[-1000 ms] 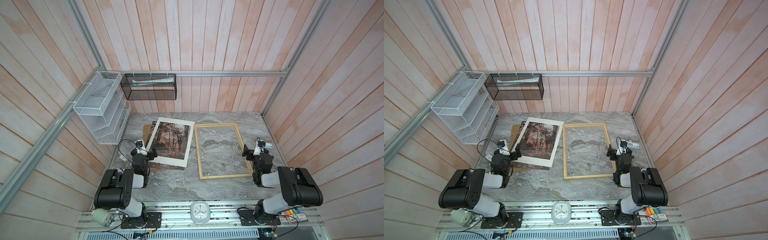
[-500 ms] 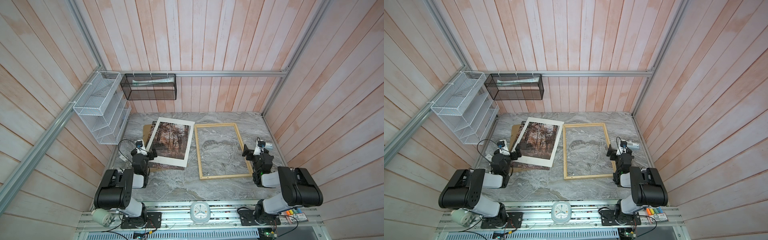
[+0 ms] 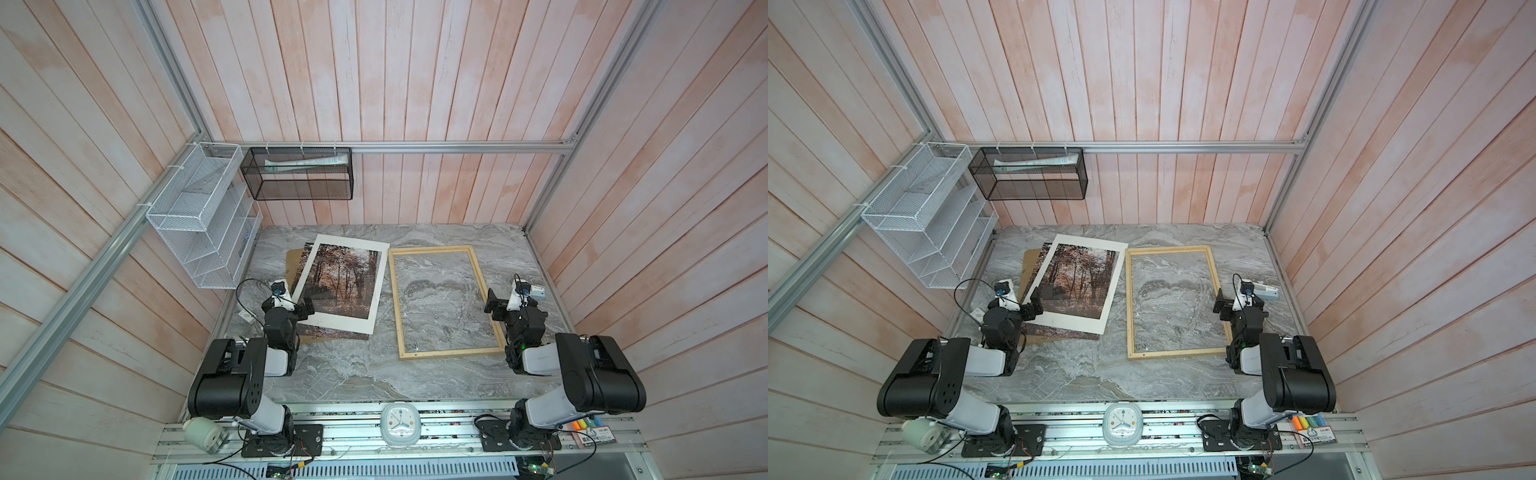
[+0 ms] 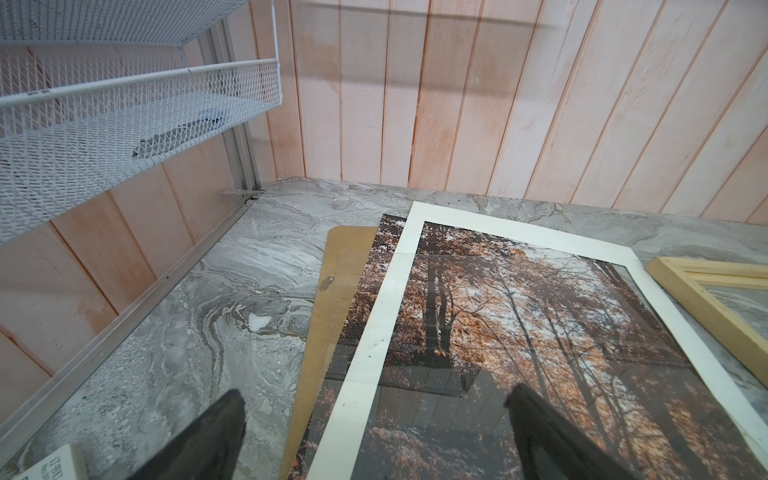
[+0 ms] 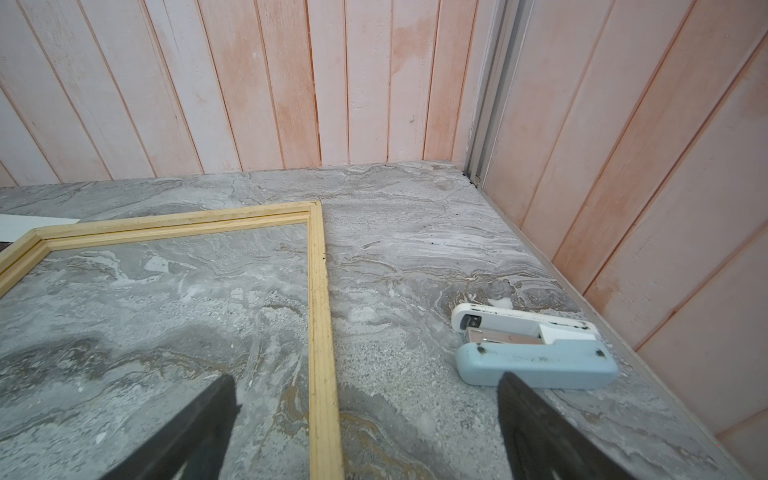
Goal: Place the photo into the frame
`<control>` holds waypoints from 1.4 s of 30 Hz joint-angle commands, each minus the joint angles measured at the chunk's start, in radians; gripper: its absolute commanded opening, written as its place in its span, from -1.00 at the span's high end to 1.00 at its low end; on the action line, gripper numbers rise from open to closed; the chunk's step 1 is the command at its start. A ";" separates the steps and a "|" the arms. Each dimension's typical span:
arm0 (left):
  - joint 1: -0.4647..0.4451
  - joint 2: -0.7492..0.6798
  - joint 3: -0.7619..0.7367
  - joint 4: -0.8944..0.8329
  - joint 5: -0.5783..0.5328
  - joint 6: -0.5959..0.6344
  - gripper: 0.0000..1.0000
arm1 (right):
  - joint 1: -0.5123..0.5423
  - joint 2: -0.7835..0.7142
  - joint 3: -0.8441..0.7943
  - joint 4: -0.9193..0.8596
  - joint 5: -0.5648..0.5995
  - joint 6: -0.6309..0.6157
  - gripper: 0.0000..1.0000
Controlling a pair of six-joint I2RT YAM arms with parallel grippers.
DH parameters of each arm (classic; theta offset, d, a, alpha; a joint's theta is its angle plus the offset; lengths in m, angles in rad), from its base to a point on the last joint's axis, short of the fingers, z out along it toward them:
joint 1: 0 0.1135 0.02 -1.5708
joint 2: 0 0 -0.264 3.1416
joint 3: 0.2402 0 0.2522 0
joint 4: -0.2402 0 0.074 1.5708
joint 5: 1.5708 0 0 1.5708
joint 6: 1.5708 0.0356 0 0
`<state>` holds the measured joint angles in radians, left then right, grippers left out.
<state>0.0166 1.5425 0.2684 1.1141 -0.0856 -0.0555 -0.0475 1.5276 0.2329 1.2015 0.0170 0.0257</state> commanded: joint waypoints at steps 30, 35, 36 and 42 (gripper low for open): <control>-0.078 -0.092 0.947 -1.426 -0.095 -0.376 -1.00 | 0.167 -0.262 0.738 -1.153 -0.220 0.354 -0.82; -0.052 -0.026 0.952 -1.481 0.025 -0.438 -1.00 | 0.366 -0.096 0.856 -1.203 -0.283 0.398 -0.77; -0.042 -0.022 0.941 -1.497 0.033 -0.455 -1.00 | 0.404 -0.067 0.869 -1.209 -0.294 0.415 -0.75; -0.037 -0.076 0.805 -1.542 0.040 -0.487 -1.00 | 0.528 0.053 0.857 -1.255 -0.329 0.557 -0.67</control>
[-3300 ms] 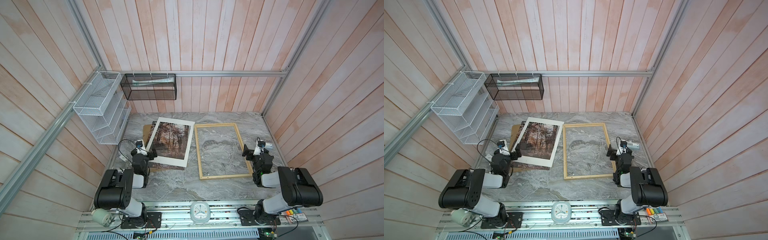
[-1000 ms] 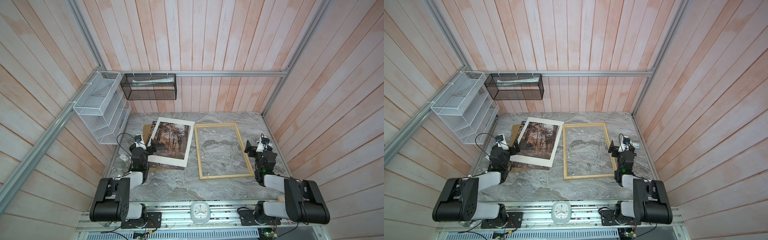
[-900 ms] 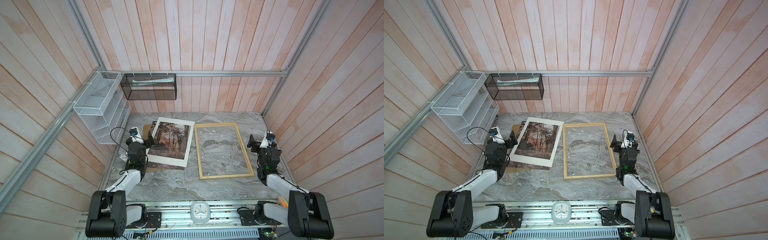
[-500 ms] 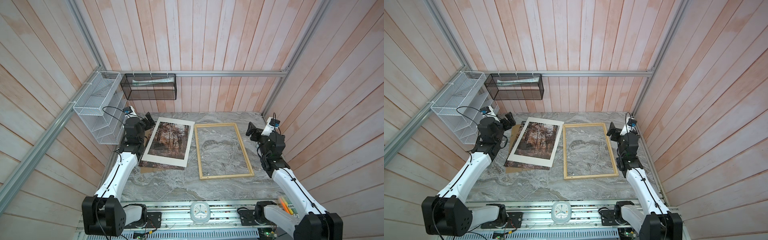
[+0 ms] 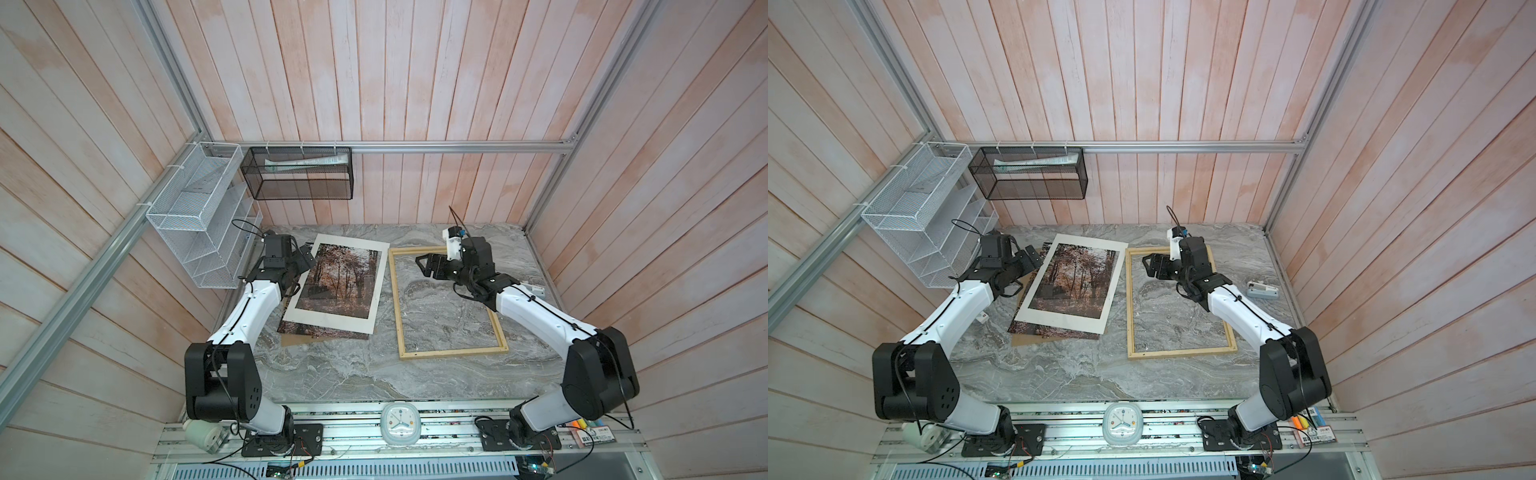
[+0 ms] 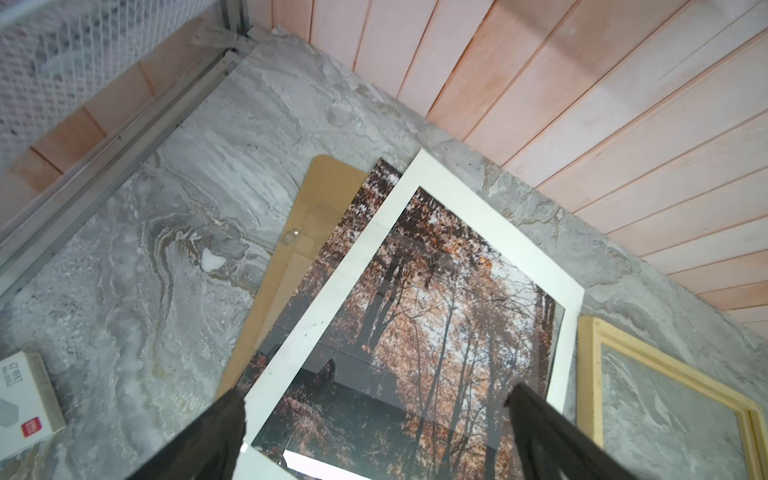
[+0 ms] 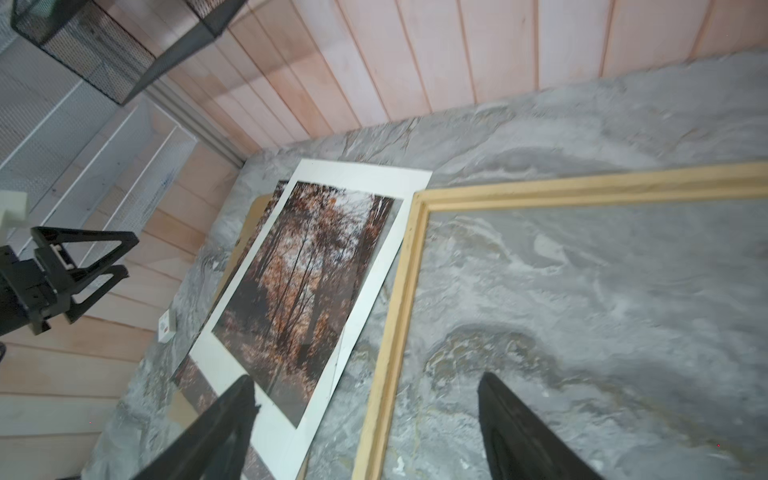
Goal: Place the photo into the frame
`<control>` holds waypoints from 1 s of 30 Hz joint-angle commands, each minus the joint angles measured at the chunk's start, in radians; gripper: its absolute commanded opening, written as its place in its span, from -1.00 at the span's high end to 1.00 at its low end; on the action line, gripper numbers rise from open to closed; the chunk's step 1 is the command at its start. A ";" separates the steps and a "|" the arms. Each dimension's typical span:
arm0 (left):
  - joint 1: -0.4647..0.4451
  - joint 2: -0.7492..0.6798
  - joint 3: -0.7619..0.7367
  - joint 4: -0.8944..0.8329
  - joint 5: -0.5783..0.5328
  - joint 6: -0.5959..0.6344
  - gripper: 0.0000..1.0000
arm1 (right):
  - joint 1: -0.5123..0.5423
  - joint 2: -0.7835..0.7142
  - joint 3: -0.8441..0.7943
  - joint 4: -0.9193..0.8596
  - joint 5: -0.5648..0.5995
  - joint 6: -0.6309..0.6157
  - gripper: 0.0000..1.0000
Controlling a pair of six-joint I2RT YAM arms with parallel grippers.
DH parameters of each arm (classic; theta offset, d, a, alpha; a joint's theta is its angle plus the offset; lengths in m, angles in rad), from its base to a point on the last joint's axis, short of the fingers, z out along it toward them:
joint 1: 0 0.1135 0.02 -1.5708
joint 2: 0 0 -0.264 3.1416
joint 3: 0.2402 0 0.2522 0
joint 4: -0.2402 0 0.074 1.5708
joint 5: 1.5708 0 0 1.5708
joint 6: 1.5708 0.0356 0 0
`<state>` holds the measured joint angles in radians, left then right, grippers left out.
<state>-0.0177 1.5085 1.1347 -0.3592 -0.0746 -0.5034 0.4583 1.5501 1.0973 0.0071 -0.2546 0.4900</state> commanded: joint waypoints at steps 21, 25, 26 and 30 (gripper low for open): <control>-0.021 -0.326 -0.417 -0.342 -0.165 -0.314 -1.00 | 0.218 0.419 0.257 -0.338 -0.234 0.062 -0.51; -0.024 -0.298 -0.454 -0.325 -0.167 -0.323 -1.00 | 0.218 0.444 0.269 -0.344 -0.249 0.061 -0.50; -0.024 -0.289 -0.462 -0.314 -0.161 -0.325 -1.00 | 0.218 0.452 0.275 -0.349 -0.248 0.062 -0.50; -0.025 -0.266 -0.484 -0.277 -0.134 -0.311 -1.00 | 0.218 0.484 0.288 -0.354 -0.242 0.085 -0.48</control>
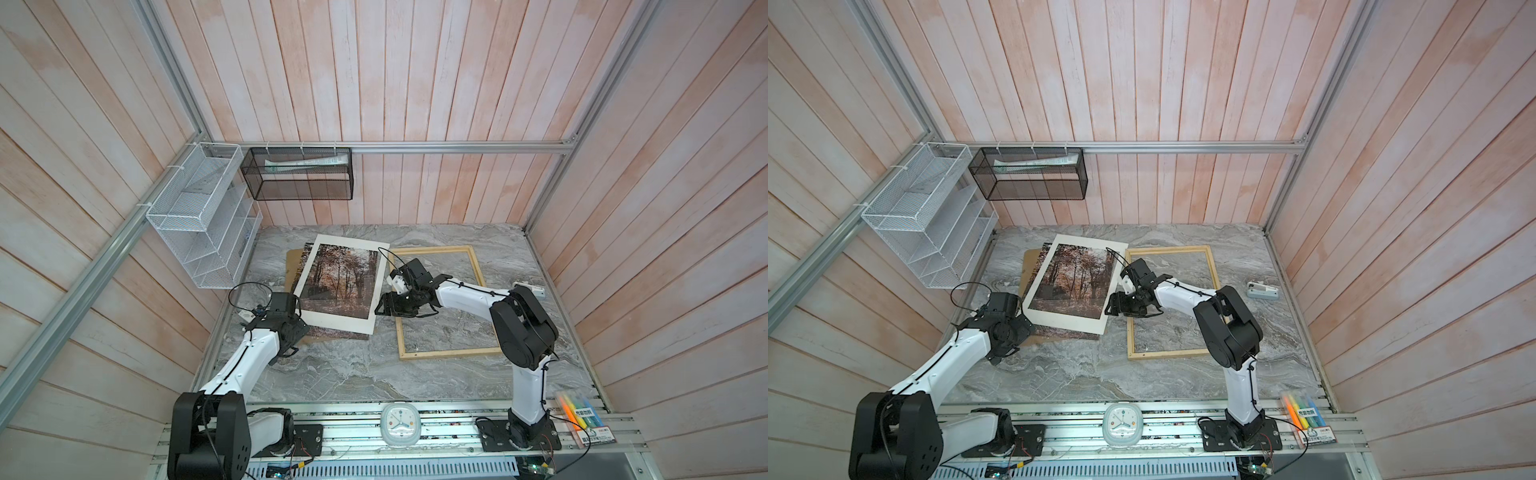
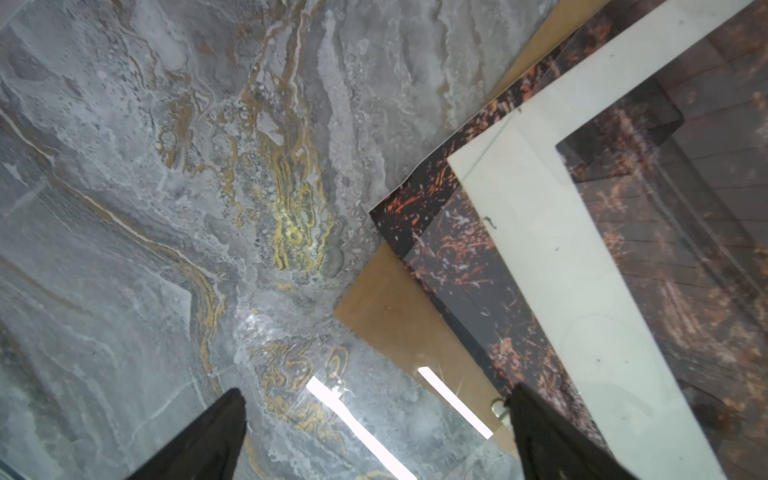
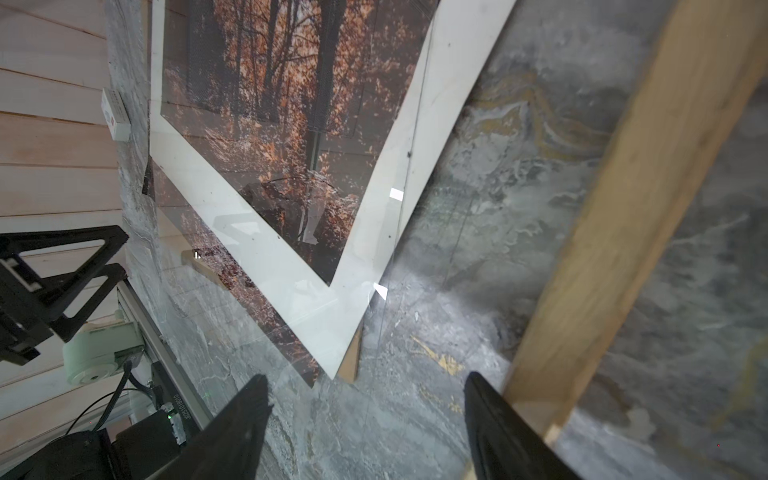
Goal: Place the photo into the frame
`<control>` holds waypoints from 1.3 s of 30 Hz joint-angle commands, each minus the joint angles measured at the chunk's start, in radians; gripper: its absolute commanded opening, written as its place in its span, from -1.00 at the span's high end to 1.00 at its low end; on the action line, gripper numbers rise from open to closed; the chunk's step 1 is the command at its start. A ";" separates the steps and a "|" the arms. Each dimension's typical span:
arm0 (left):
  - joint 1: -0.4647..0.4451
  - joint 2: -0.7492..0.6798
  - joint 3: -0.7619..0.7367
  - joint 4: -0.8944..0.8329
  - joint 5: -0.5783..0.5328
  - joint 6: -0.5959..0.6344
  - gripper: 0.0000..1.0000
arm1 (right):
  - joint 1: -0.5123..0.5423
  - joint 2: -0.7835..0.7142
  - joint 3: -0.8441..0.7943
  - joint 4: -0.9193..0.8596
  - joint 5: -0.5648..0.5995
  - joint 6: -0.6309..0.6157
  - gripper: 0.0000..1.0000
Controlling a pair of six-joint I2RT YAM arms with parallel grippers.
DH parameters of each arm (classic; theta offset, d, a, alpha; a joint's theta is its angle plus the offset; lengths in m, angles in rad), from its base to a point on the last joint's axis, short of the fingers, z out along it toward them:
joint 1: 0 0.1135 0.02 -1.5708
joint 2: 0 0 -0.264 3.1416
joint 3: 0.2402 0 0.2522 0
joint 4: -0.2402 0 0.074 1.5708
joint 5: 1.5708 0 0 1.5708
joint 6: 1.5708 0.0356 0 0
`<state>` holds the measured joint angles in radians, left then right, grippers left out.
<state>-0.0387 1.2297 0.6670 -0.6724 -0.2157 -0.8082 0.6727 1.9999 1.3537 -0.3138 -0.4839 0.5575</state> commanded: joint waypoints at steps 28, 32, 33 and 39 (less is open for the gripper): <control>-0.006 0.081 -0.072 0.159 0.147 0.102 -0.96 | 0.010 0.162 0.108 -0.032 -0.121 0.080 -0.45; -0.006 0.094 -0.079 0.171 0.152 0.109 -0.95 | 0.012 0.175 0.102 -0.026 -0.134 0.084 -0.44; -0.005 0.095 -0.082 0.176 0.156 0.110 -0.95 | 0.014 0.179 0.101 -0.023 -0.140 0.082 -0.44; -0.006 0.094 -0.085 0.186 0.171 0.116 -0.95 | 0.014 0.194 0.099 0.003 -0.186 0.085 -0.42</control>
<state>-0.0402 1.3090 0.6037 -0.5053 -0.0811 -0.7033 0.6754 2.1471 1.4689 -0.2985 -0.6506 0.6361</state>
